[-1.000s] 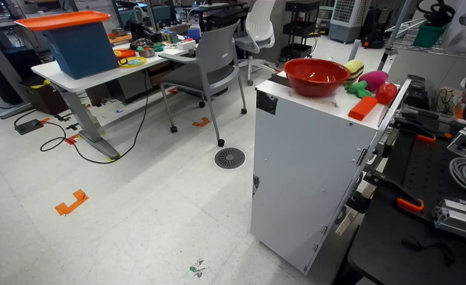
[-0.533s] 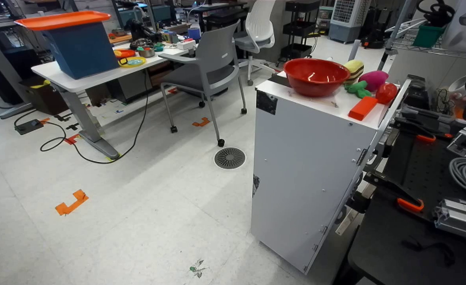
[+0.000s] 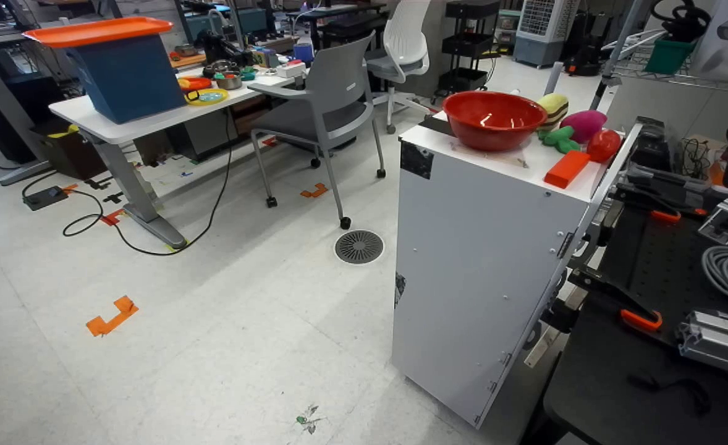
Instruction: Pick up the purple toy and put it in the bowl.
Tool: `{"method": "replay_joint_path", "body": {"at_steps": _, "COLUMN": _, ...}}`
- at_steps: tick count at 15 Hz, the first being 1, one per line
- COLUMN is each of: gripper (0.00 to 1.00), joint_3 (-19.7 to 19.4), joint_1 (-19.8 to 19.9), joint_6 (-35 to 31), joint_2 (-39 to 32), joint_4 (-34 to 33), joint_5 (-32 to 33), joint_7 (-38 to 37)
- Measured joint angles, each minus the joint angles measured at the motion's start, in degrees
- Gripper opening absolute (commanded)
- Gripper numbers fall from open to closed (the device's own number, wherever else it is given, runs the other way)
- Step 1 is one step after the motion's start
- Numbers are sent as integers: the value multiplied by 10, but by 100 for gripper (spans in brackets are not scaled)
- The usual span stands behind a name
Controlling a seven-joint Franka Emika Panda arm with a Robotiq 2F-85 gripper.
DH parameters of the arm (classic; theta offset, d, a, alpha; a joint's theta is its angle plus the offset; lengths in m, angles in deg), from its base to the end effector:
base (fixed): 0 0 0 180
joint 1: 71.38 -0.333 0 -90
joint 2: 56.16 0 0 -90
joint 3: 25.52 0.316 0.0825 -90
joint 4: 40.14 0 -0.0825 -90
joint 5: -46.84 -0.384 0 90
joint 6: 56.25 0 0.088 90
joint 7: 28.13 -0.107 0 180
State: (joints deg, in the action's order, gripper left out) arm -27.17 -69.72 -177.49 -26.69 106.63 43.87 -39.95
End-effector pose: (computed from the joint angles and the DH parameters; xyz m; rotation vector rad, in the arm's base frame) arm 0.3901 -0.0203 0.4452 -3.0442 0.4386 -0.0980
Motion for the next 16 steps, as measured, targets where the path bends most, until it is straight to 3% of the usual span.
{"method": "replay_joint_path", "body": {"at_steps": 6, "gripper": 100, "joint_3": 13, "joint_1": 1, "joint_6": 1, "joint_2": -16, "joint_4": -1, "joint_5": 3, "joint_7": -5}}
{"method": "replay_joint_path", "body": {"at_steps": 16, "gripper": 100, "joint_3": 7, "joint_1": 36, "joint_6": 11, "joint_2": -154, "joint_4": -52, "joint_5": 38, "joint_7": -7}}
